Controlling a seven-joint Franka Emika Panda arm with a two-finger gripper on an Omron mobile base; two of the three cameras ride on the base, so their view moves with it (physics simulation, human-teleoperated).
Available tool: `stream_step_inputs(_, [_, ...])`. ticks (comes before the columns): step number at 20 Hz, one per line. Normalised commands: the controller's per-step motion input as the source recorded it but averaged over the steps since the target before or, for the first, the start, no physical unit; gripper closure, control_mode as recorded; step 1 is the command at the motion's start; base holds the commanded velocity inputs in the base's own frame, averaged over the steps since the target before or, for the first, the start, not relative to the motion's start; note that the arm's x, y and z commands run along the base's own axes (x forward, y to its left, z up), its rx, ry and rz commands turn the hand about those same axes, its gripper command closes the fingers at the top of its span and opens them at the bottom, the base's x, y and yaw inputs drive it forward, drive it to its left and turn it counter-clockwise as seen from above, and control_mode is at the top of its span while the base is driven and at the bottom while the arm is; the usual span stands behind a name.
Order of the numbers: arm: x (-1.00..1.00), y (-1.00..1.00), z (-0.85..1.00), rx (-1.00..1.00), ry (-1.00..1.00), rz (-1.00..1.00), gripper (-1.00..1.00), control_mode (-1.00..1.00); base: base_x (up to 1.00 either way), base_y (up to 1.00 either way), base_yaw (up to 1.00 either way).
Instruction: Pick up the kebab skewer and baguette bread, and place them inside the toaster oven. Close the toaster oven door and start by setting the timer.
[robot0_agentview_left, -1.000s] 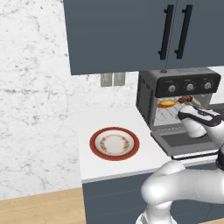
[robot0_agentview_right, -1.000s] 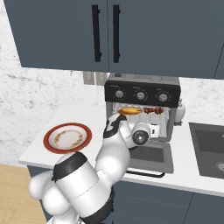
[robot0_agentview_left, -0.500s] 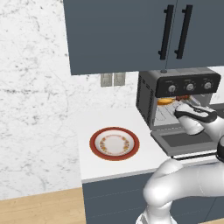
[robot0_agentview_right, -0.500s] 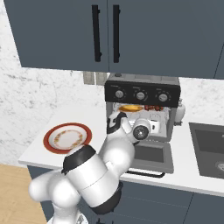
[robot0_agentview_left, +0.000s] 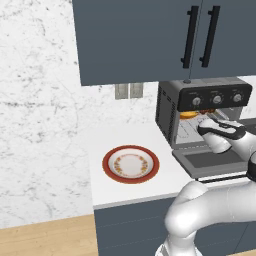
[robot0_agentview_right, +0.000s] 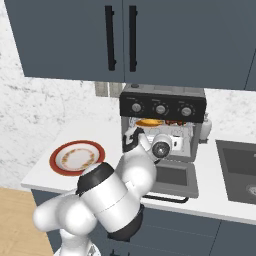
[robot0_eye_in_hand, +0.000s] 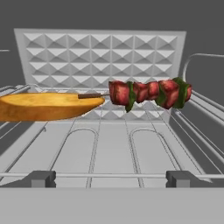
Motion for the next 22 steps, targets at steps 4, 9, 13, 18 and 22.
stream_step_inputs(4, [0.19, 0.00, 0.00, 0.00, 0.00, 0.00, -1.00, -1.00, 0.00, 0.00, 0.00])
stream_step_inputs(9, [0.20, 0.00, 0.00, 0.00, 0.00, 0.00, -1.00, -1.00, 0.00, 0.00, 0.00])
stream_step_inputs(13, [0.11, 0.00, 0.00, 0.00, 0.00, 0.00, -1.00, -1.00, 0.00, 0.00, 0.00])
stream_step_inputs(18, [-0.16, -0.08, 0.02, 0.00, 0.06, -0.01, -1.00, -1.00, 0.00, 0.00, 0.00])
stream_step_inputs(22, [-0.24, -0.23, 0.14, 0.00, 0.06, -0.02, -1.00, -1.00, 0.00, 0.00, 0.00])
